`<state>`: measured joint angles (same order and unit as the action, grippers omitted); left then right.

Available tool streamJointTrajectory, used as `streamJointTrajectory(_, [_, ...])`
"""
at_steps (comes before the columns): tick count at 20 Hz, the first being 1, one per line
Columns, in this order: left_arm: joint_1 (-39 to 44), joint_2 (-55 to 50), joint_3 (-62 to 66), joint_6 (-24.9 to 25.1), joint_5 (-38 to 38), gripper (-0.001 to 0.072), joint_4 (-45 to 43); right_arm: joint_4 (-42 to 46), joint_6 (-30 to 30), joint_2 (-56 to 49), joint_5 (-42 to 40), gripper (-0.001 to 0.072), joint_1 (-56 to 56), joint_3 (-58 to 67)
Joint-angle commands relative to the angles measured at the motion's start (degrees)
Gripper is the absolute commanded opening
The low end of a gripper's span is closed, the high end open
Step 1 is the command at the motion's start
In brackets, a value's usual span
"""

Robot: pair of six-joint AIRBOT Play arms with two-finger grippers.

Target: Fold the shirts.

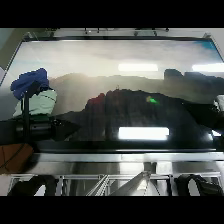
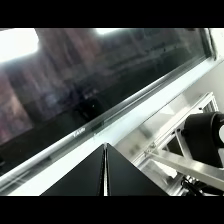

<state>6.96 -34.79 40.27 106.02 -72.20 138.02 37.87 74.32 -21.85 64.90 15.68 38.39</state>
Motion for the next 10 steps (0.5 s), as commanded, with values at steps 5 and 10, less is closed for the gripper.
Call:
streamJointTrajectory(5, [0.02,-0.15,1.33,0.02,0.02,0.0014,-0.50,-0.04,0.00,0.04,0.00,0.0021,-0.07,-0.02])
streamJointTrajectory(10, [0.00,-0.17,1.33,0.02,1.68,0.0044,-0.66,-0.02,0.00,0.04,-0.04,0.0021,-0.07,-0.02])
